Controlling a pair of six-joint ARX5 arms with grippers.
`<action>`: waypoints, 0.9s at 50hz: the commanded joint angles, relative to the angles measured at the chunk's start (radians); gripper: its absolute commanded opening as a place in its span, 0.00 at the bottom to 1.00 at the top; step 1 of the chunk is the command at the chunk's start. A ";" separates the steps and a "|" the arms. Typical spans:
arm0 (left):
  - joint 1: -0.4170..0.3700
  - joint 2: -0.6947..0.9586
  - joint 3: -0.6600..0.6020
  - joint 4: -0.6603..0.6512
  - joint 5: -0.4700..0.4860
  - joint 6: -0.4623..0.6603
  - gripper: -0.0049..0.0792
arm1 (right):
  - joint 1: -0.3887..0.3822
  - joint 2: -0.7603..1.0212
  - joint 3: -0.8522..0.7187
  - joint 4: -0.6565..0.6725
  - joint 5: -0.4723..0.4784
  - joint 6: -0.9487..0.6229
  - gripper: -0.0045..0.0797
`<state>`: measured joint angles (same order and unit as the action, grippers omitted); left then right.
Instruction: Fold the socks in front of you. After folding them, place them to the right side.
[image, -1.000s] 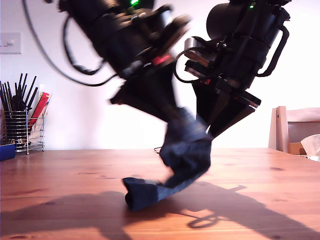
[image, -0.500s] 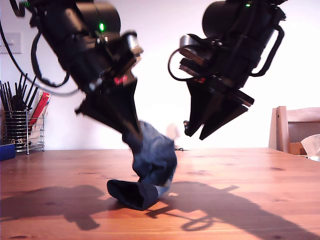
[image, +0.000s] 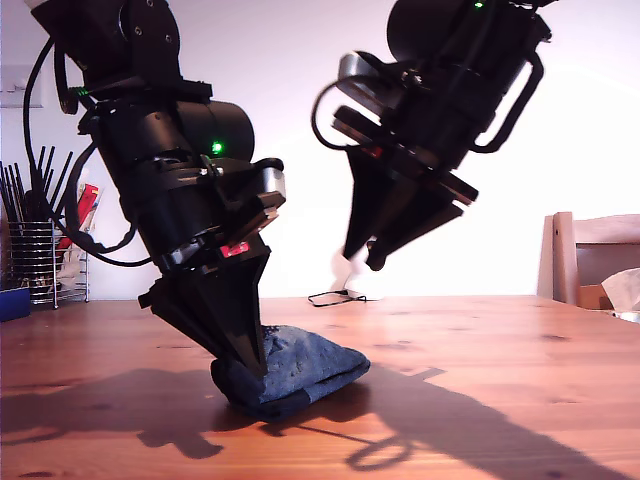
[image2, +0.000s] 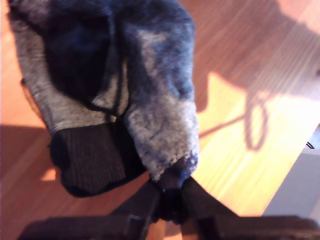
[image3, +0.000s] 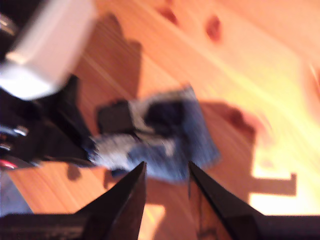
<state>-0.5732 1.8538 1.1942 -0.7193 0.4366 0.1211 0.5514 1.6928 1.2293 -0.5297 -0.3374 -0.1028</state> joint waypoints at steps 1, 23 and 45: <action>0.009 0.011 -0.014 -0.015 0.002 0.018 0.03 | 0.005 0.058 -0.011 0.020 -0.015 -0.001 0.32; 0.043 0.011 -0.014 -0.104 0.039 0.045 0.03 | 0.005 0.231 -0.010 0.178 -0.064 0.024 0.04; 0.043 0.011 -0.014 -0.110 0.056 0.063 0.03 | 0.021 0.265 -0.009 0.191 -0.140 0.024 0.04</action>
<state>-0.5293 1.8538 1.1942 -0.8314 0.4896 0.1726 0.5648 1.9358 1.2282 -0.3214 -0.4652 -0.0792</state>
